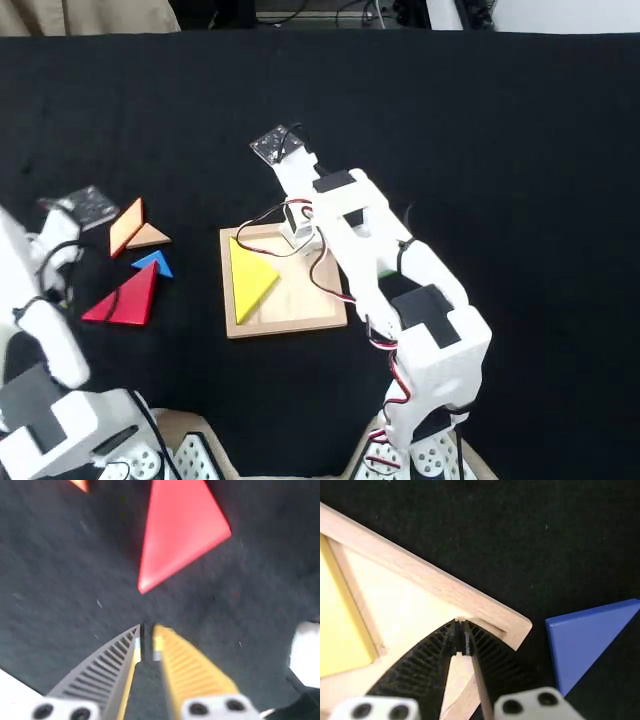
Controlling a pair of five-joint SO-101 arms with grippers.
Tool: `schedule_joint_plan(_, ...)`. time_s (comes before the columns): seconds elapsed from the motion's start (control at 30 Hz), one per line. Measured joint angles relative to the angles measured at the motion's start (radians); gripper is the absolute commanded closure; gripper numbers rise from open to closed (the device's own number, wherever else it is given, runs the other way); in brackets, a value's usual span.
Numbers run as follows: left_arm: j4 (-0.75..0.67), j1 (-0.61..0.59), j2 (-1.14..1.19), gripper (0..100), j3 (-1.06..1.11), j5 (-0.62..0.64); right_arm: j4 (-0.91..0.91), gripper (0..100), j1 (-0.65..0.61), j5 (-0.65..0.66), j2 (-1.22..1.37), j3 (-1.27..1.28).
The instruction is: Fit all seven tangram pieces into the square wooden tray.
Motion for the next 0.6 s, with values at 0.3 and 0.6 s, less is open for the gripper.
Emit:
schedule_joint_plan(0.3,-0.086,-0.005,0.143,74,0.02,-0.006,0.0,98.7,0.0,0.0,0.0,0.0)
schedule_joint_plan(0.6,-0.1,0.107,0.275,82,0.034,-0.006,0.0,98.7,0.0,0.0,0.0,0.0)
